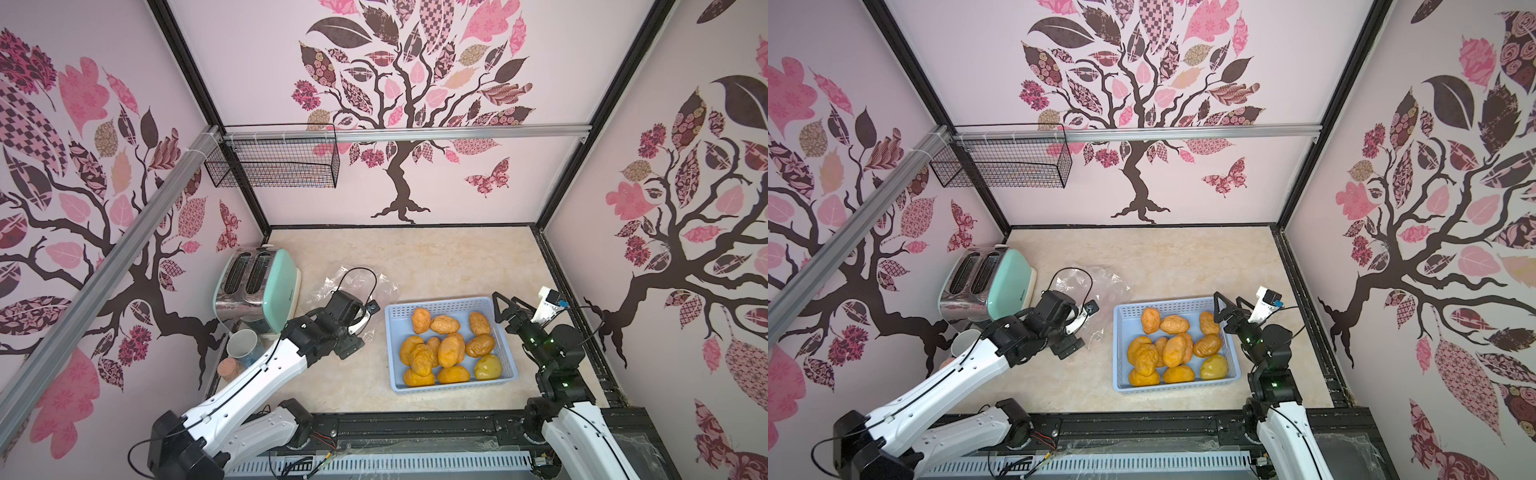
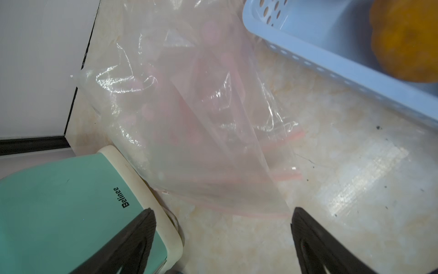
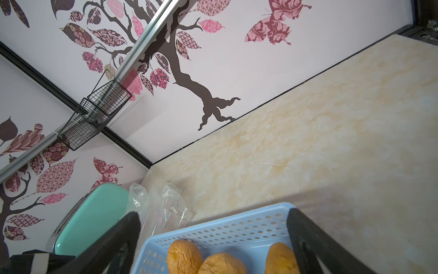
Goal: Put the potatoes into a zipper bag and zip it
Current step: Adjust the zipper food storage bag at the center of the board.
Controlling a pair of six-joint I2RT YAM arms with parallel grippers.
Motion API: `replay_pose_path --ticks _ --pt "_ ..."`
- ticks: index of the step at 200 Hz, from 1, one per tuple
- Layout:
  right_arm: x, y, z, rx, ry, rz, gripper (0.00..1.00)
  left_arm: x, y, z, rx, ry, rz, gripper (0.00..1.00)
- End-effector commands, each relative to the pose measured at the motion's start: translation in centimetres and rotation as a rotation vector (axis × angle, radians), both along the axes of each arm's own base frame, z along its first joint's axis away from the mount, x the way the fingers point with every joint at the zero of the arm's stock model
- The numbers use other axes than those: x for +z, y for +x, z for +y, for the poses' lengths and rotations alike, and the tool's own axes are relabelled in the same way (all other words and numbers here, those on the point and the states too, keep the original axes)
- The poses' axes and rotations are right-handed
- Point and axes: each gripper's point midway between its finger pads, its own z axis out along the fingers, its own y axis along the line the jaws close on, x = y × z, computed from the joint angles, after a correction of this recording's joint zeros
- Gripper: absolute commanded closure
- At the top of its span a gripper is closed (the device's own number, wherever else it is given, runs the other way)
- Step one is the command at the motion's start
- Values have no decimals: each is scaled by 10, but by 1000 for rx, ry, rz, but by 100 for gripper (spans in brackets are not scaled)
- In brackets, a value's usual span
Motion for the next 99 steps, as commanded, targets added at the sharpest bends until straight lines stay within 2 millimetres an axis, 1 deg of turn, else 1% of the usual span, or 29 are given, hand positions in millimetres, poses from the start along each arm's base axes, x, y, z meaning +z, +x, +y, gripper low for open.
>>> replay_pose_path --ticks 1,8,26,40,49,60,71,80,89,99 --pt "8 1 0 4 25 -33 0 -12 30 -26 101 -168 29 10" --pt "7 1 1 6 24 -32 1 -17 35 -28 113 -179 51 12" --pt "9 1 0 6 21 -26 1 -22 49 -27 137 -157 26 14" --pt "11 -1 0 5 19 -44 1 -18 59 -25 159 -163 -2 17" --pt "10 -1 -3 -11 20 -48 0 -16 65 -26 172 -181 -18 22" --pt "10 -1 -5 -24 16 -44 1 -12 73 -31 191 -227 -36 33" --pt "10 -2 -6 -31 13 -45 1 -8 75 -44 173 -296 -10 48" --pt "11 -2 -6 -32 13 -48 0 -3 78 -53 159 -342 -4 58" --pt "11 -2 -6 -33 11 -48 1 2 81 -60 155 -387 -5 72" --pt "11 -2 -8 -42 3 -45 0 10 89 -63 176 -424 -42 90"
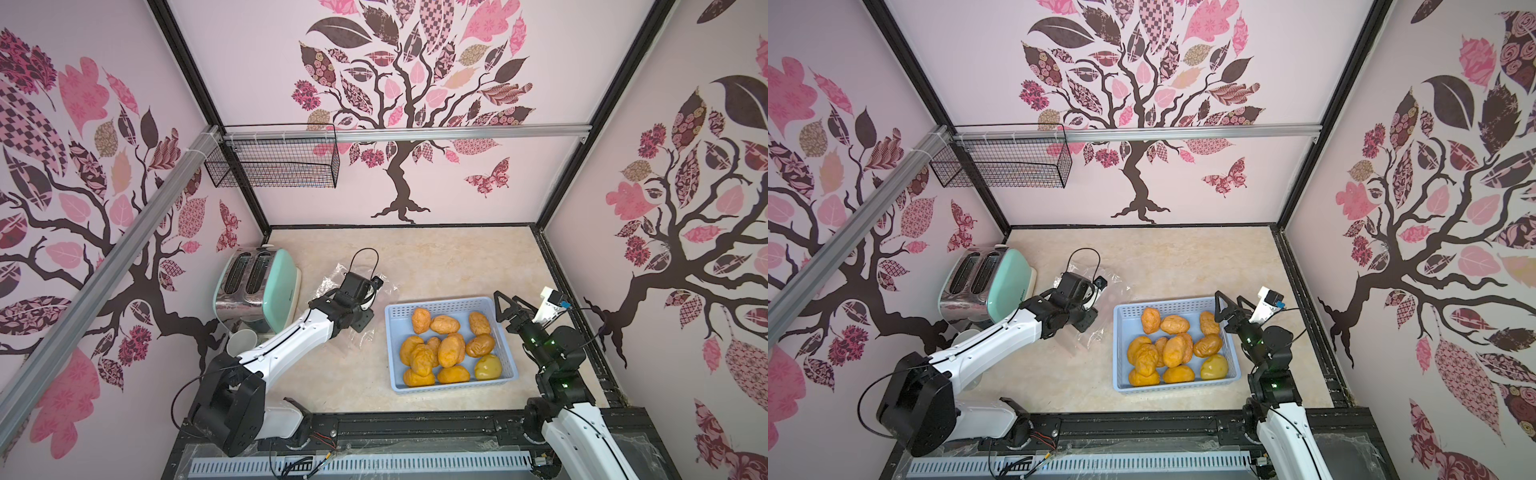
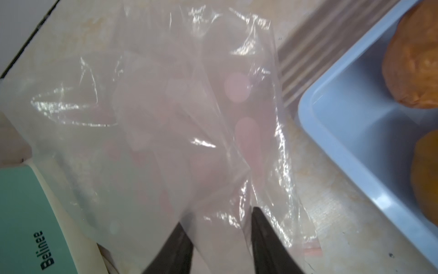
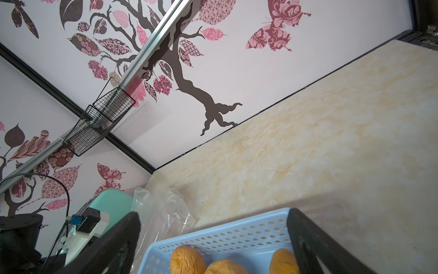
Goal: Put the potatoes into a zipper bag and zip it
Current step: Adjust the zipper food storage bag at the center of the board.
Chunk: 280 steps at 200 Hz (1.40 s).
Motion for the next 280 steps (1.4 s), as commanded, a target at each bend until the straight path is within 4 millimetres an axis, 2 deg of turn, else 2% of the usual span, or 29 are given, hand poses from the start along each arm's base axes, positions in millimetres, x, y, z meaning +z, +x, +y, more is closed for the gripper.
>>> replay_pose_path --ticks 1,5,21,52,87,92,100,113,137,148,161,173,182,195,210,227,237,249,266,280 --pt "4 -1 -5 -28 -13 -13 0 36 26 -29 22 -181 -98 91" --pt "2 0 -6 -34 -14 -6 1 39 31 -27 42 -180 -115 100" --pt "3 -1 -7 -37 -15 -10 1 52 47 -24 101 -185 -164 100" --pt "4 -1 -6 -33 -15 -15 1 67 73 -35 176 -220 -155 100" --pt "3 -1 -7 -37 -16 -12 1 63 97 -51 241 -235 -84 100" --pt "3 -1 -6 -35 -16 -13 0 63 100 -53 238 -235 -82 94" --pt "3 -1 -7 -36 -17 -12 1 63 105 -56 237 -233 -86 77" --pt "2 -1 -6 -34 -17 -10 0 69 111 -58 230 -224 -93 56" --pt "2 0 -6 -31 -16 -7 0 92 112 -50 230 -170 -124 31" --pt "2 0 -5 -27 -16 -9 1 105 107 -42 215 -141 -155 25" --pt "2 0 -4 -18 -14 -10 1 128 95 -31 186 -112 -197 23" --pt "1 0 -3 -12 -10 -7 0 140 75 -25 108 -68 -204 23" --pt "2 0 -1 -5 -7 -10 1 139 54 -21 15 -2 -188 23" --pt "3 0 -1 -1 -8 -13 0 122 17 -13 -151 154 -148 23" --pt "4 -1 -1 -2 -6 -18 1 82 -27 4 -352 385 -64 24" --pt "3 -1 -1 -2 0 -23 1 43 -55 35 -431 566 11 24" --pt "4 -1 -1 0 0 -22 1 24 -62 50 -452 636 29 24" --pt "2 -1 0 6 1 -17 1 7 -68 57 -495 674 24 24" --pt "1 0 1 11 4 -11 1 -10 -69 59 -525 697 10 23" --pt "1 1 2 17 5 -10 1 -18 -58 53 -516 690 -39 21"
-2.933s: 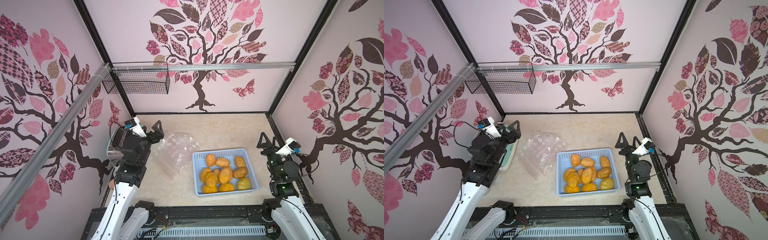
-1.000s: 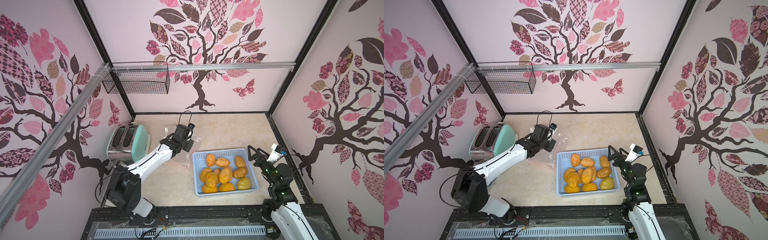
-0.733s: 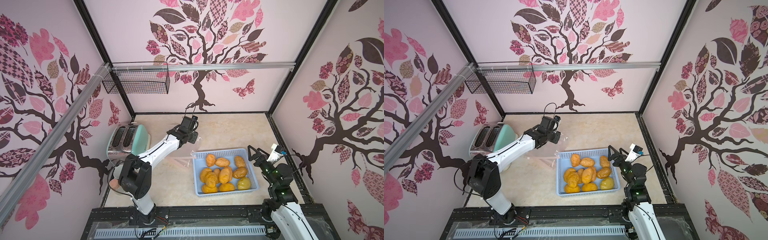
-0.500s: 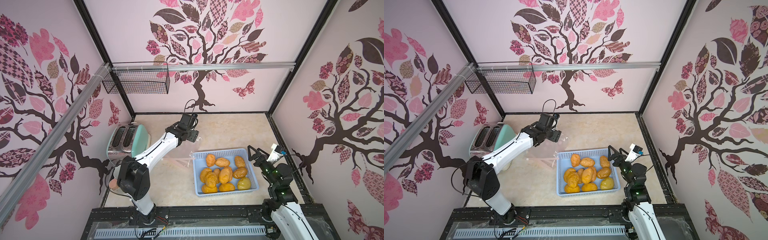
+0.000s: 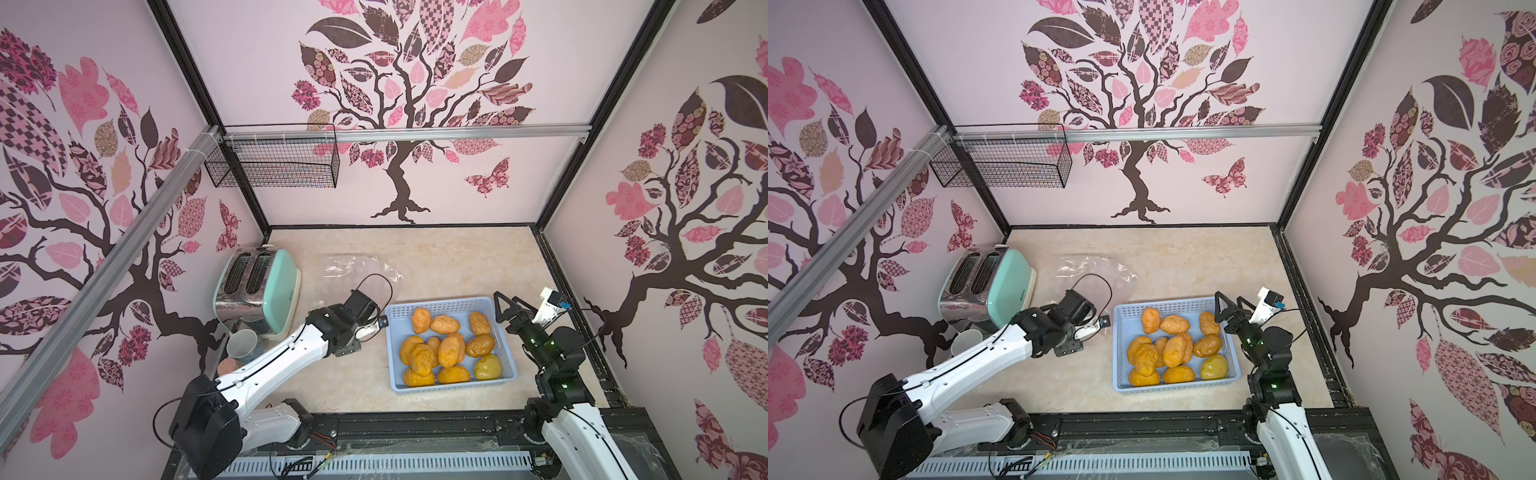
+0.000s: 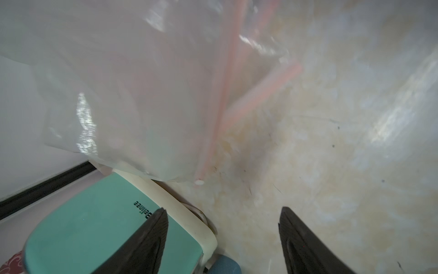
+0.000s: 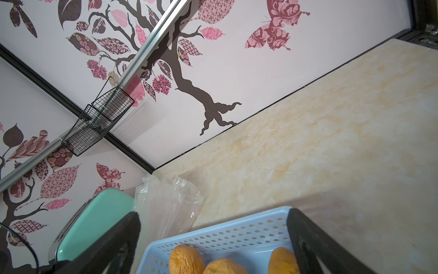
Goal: Put the potatoes into a zipper bag and zip it
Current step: Pick up the zipper food storage bag.
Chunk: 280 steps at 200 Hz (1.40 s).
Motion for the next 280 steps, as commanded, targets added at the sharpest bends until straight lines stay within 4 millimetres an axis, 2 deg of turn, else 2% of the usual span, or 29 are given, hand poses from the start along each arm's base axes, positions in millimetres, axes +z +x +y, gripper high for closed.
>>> replay_pose_path --ticks 1,38,63,78,99,119,146,164,185,205,225,251,269,280 --pt "5 0 2 14 5 -19 0 -3 20 -4 -74 26 -101 21" --pt "6 0 1 10 3 -20 0 -29 52 -17 -17 55 -128 27" --pt "7 -1 0 6 2 -26 1 -49 55 -20 -8 63 -101 27" --pt "8 -1 0 6 0 -27 0 -50 57 -20 -9 62 -109 27" --pt "8 -1 1 8 -1 -25 0 -41 67 -20 3 62 -168 29" --pt "8 -1 1 10 -3 -27 1 -36 70 -20 17 42 -184 43" --pt "8 -1 1 9 -2 -26 1 -33 73 -22 50 -1 -197 77" --pt "7 -2 1 9 -3 -25 1 -29 74 -23 74 -24 -207 87" --pt "9 -2 1 11 0 -30 0 -9 79 -27 126 -98 -254 94" --pt "10 -3 -2 -8 -2 -23 0 33 92 -31 260 -303 -359 93" --pt "18 -6 3 25 14 -59 1 71 93 -29 349 -479 -417 100" --pt "22 -5 13 88 40 -64 1 111 81 -39 426 -710 -409 100" --pt "22 1 22 138 81 -41 1 122 64 -60 416 -867 -292 98" --pt "28 4 35 212 114 -33 2 125 58 -69 412 -930 -247 97"
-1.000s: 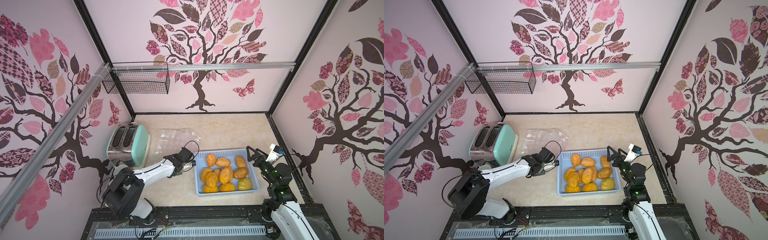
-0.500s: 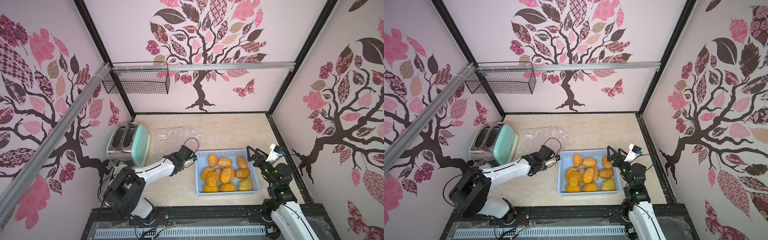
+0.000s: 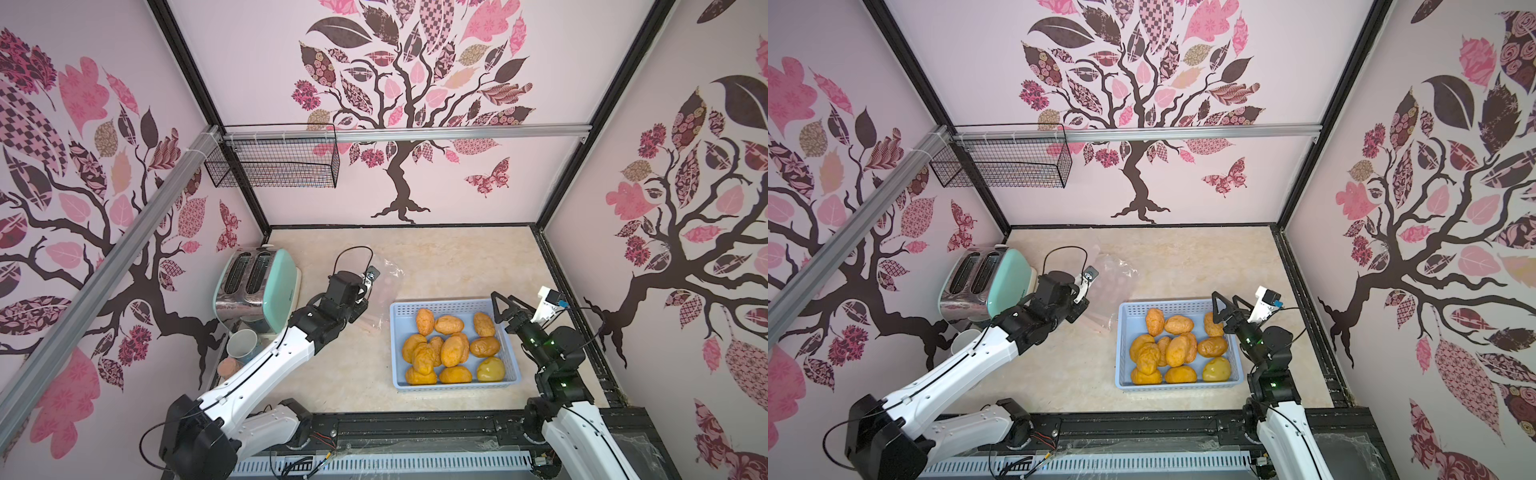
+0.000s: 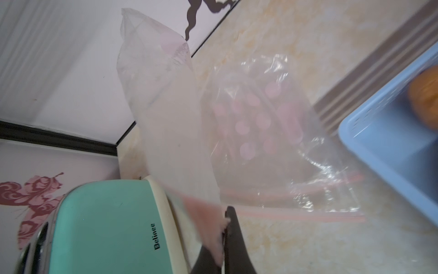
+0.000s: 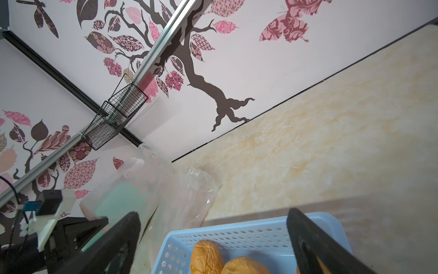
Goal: Put the potatoes into a zipper bag and zip it
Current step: Pick up the zipper food storage bag.
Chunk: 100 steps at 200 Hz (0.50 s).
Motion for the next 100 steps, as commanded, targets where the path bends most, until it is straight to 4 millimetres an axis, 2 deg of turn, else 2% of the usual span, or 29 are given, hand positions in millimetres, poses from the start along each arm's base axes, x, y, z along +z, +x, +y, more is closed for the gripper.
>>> replay_pose_path --ticks 1,28,50,60,72,100 --pt "27 2 22 131 71 -37 2 9 -20 -30 -59 -251 114 97" --pt "36 4 79 318 70 -20 3 5 -18 -52 -69 -357 217 97" --pt "41 2 136 452 -14 -22 7 -10 -13 -73 -85 -415 358 98" --pt "41 0 156 485 -44 -21 9 -17 -11 -81 -88 -436 407 98" --pt "39 5 168 492 -49 -18 12 -21 -10 -89 -99 -465 443 98" --pt "32 16 190 541 -42 -10 21 -17 -8 -109 -159 -536 492 91"
